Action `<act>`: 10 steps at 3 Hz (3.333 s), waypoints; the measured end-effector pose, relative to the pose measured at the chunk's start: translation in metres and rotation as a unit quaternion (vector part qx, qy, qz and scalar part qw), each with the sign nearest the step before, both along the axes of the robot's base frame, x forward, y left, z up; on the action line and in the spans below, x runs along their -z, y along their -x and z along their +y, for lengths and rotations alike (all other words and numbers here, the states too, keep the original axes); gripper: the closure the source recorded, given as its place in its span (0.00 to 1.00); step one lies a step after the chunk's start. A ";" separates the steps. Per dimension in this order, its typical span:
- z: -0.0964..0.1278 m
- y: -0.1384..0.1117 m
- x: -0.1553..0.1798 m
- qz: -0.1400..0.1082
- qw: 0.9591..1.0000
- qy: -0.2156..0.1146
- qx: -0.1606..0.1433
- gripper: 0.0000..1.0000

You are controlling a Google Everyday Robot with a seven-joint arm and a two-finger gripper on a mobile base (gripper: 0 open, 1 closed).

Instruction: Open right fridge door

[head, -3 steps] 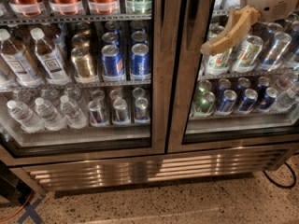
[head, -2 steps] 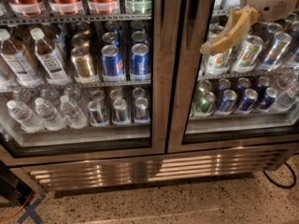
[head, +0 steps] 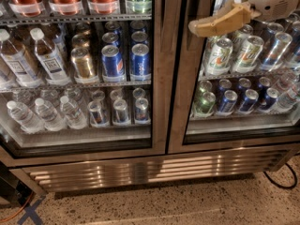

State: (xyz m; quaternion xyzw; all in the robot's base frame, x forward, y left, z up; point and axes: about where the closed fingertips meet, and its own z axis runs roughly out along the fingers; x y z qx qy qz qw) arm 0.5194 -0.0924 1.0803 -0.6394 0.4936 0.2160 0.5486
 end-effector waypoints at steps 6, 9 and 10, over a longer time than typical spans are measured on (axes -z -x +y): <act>-0.012 -0.012 0.000 0.000 1.000 0.000 0.000 1.00; -0.017 -0.023 -0.002 0.000 1.000 0.000 0.000 1.00; -0.017 -0.025 -0.004 0.000 1.000 -0.001 0.002 1.00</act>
Offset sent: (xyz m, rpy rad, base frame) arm 0.0000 0.0000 0.0000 0.0000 0.0000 0.0000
